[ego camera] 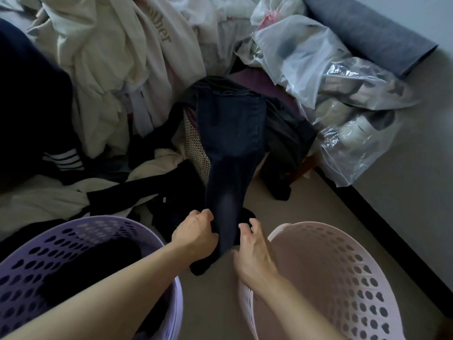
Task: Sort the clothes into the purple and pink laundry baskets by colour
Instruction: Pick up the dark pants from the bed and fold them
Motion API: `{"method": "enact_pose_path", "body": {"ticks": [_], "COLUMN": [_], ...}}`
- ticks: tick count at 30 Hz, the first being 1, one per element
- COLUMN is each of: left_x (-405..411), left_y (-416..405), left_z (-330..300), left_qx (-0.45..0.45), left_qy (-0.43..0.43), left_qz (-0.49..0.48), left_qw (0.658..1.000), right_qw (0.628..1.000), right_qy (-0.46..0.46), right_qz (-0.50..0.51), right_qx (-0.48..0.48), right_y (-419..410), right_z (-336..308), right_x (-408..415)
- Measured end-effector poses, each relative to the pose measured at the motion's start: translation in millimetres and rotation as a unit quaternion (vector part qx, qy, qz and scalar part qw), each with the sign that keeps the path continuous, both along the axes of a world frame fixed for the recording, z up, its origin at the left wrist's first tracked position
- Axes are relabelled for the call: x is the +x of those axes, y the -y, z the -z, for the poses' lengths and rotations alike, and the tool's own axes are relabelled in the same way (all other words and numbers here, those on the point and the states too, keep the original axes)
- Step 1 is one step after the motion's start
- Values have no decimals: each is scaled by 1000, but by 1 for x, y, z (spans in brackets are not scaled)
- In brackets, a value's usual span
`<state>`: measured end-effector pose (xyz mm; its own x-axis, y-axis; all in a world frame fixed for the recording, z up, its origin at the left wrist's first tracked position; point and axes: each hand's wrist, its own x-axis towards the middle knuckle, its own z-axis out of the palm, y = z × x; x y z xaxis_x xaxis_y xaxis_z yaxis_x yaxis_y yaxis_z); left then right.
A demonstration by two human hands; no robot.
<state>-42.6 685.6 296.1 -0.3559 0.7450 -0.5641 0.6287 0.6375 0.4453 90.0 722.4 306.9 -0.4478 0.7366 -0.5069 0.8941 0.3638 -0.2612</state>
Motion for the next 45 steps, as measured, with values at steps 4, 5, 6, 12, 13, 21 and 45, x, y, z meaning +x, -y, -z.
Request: {"method": "enact_pose_path", "body": {"ticks": [4, 5, 6, 12, 13, 21, 45], "left_x": [-14, -17, -20, -36, -38, -49, -52], "left_y": [-21, -26, -33, -78, -86, -139, -120], "left_z": [-5, -5, -4, 10, 13, 52, 28], "left_qx": [10, 13, 16, 17, 14, -9, 36], "left_qy": [7, 9, 10, 14, 14, 18, 43], "left_qz": [-4, -7, -11, -28, -29, -15, -118], "left_qw": [1000, 1000, 1000, 999, 999, 1000, 991], "right_qw": [1000, 1000, 999, 996, 996, 980, 840], "right_qy": [-12, -17, -24, -54, -57, -92, -308], "right_qz": [13, 19, 26, 68, 74, 176, 393], "right_qx": [5, 8, 13, 10, 6, -32, -213], "right_y": [-22, -29, -38, -101, -111, -199, -179], "right_z": [3, 4, 6, 22, 24, 58, 33], "right_x": [-18, -21, -24, -40, -43, -69, -119]}}
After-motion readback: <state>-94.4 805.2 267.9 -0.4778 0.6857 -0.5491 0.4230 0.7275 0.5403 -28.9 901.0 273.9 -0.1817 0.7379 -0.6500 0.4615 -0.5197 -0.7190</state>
